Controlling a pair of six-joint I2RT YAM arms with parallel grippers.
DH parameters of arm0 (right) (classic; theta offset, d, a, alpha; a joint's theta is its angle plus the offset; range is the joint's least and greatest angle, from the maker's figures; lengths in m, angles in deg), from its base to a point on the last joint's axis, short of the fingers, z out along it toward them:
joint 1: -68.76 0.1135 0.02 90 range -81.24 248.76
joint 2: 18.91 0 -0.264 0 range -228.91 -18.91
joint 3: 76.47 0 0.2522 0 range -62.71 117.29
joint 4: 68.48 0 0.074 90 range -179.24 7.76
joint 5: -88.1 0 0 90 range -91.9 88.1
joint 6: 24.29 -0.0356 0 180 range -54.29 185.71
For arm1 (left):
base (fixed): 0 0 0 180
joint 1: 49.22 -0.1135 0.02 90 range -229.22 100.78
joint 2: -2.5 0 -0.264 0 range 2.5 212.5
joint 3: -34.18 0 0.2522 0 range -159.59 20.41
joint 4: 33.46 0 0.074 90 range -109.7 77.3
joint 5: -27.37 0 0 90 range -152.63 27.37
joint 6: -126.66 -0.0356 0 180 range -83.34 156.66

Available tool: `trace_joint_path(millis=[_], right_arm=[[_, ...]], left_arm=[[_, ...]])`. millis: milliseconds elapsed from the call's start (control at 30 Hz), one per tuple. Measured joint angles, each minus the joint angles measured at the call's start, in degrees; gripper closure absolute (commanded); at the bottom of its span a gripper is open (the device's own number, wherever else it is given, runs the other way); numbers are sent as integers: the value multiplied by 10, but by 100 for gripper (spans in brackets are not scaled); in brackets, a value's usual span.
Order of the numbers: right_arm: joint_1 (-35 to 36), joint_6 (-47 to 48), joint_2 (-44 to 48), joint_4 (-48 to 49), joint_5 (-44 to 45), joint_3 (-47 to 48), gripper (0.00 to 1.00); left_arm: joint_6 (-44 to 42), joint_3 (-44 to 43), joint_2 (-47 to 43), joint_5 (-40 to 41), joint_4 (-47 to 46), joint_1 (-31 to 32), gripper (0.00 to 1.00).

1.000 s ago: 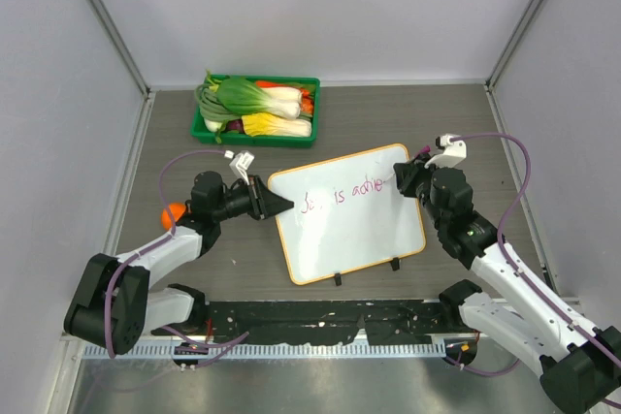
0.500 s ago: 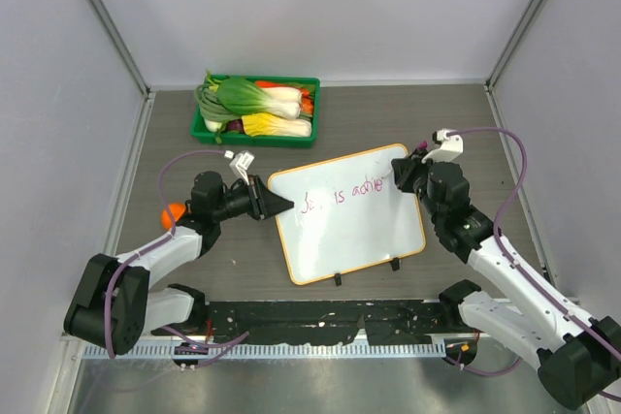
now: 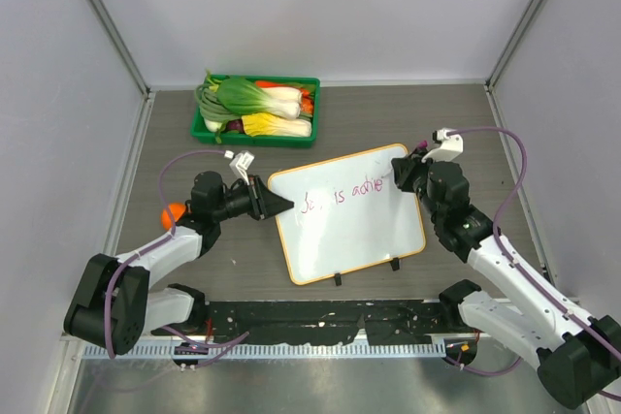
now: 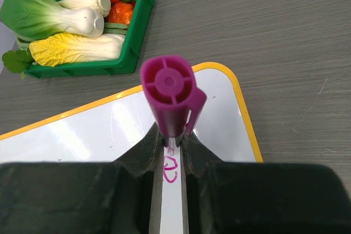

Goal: Write a sentence on the whiteboard

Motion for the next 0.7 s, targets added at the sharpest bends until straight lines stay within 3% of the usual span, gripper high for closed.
trace_joint_path(millis=[700], right_arm=[[-3, 0, 7, 3, 8, -14, 99]], left_arm=[[0, 0, 0, 0, 1, 0, 100]])
